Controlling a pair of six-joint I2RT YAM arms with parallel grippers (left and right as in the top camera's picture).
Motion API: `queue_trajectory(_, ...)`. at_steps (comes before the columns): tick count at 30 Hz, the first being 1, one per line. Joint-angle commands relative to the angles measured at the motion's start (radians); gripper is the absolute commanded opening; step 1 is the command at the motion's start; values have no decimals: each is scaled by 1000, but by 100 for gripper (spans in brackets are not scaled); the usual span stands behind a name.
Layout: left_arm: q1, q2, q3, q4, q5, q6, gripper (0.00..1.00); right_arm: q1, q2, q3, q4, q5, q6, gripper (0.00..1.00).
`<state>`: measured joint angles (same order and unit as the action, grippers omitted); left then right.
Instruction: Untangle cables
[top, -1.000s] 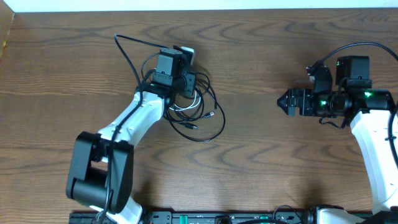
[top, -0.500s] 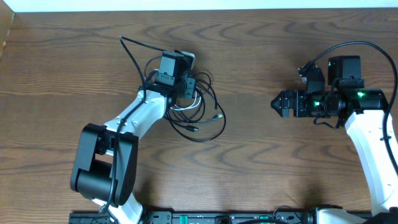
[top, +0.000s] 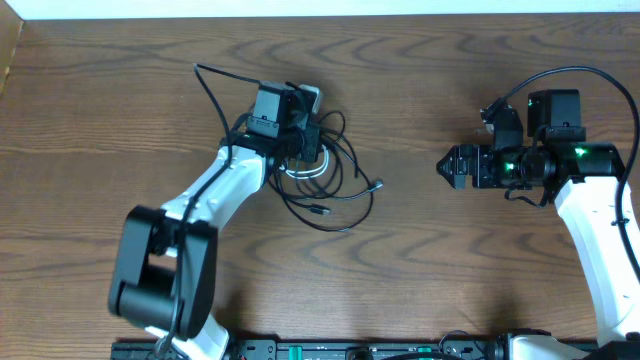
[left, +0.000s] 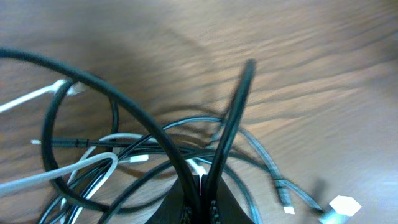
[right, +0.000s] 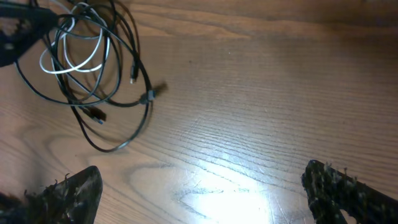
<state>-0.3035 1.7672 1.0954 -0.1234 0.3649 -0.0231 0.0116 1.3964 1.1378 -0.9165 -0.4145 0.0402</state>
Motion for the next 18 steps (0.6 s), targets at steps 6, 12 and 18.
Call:
queue_trajectory(6, -2, -282, 18, 136, 234, -212, 8, 23, 45, 11, 16, -8, -6, 99)
queue_trajectory(12, -2, -470, 18, 200, 306, -339, 8, 29, 89, 11, 77, -11, 60, 99)
queue_trajectory(18, -2, -607, 18, 192, 317, -361, 8, 55, 167, 11, 137, -37, 105, 99)
